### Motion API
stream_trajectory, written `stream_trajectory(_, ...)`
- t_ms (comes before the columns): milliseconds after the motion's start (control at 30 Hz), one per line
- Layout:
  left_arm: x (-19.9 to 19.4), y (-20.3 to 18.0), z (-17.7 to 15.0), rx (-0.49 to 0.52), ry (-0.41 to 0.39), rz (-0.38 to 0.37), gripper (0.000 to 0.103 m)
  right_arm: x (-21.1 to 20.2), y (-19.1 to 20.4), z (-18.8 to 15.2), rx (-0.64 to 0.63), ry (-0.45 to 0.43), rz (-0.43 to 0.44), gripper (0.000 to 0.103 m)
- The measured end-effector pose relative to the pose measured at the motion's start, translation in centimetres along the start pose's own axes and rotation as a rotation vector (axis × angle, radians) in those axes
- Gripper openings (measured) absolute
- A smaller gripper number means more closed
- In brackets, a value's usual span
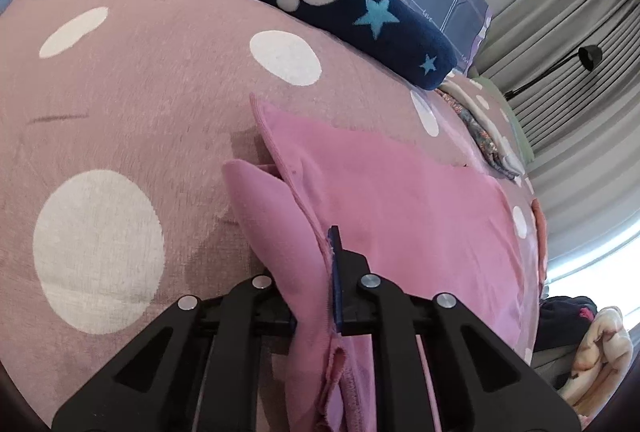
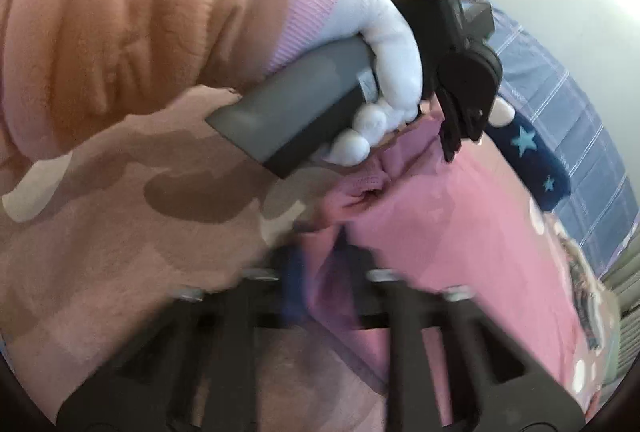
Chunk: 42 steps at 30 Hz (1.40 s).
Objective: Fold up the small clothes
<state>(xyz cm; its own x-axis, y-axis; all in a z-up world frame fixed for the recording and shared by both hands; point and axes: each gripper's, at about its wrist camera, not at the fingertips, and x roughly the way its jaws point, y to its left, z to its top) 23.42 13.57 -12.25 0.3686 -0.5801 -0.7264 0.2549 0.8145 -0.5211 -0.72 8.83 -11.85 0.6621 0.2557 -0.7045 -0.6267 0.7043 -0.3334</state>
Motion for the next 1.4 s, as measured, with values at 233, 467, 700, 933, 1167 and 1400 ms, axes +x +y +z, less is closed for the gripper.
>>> stream_trajectory(233, -1.2, -2.2, 1.1, -0.007, -0.021, 0.006, 0.012, -4.1, -3.5, -0.1, 0.143, -0.120, -0.014, 0.008)
stream_trajectory(467, -1.9, -7.2, 1.9, 0.064, -0.051, 0.022, 0.012, -6.9, -6.9, -1.5, 0.250, -0.149, -0.070, 0.008)
stream_trajectory(700, -2.0, -12.2, 2.3, 0.114, -0.078, 0.022, 0.010, -9.3, -11.3, -4.2, 0.363, -0.177, -0.101, 0.008)
stream_trajectory(933, -0.2, -16.4, 2.2, 0.119, -0.066, 0.044, 0.008, -11.4, -14.7, -7.5, 0.480, -0.194, -0.081, 0.008)
stream_trajectory(1167, 2.6, -21.2, 2.0, 0.155, -0.039, 0.057, 0.008, -12.7, -17.8, -11.6, 0.593, -0.202, -0.063, 0.008)
stream_trajectory(1400, 6.3, -25.8, 1.2, 0.203, 0.004, 0.081, 0.008, -13.9, -20.8, -15.6, 0.705, -0.199, -0.019, 0.008)
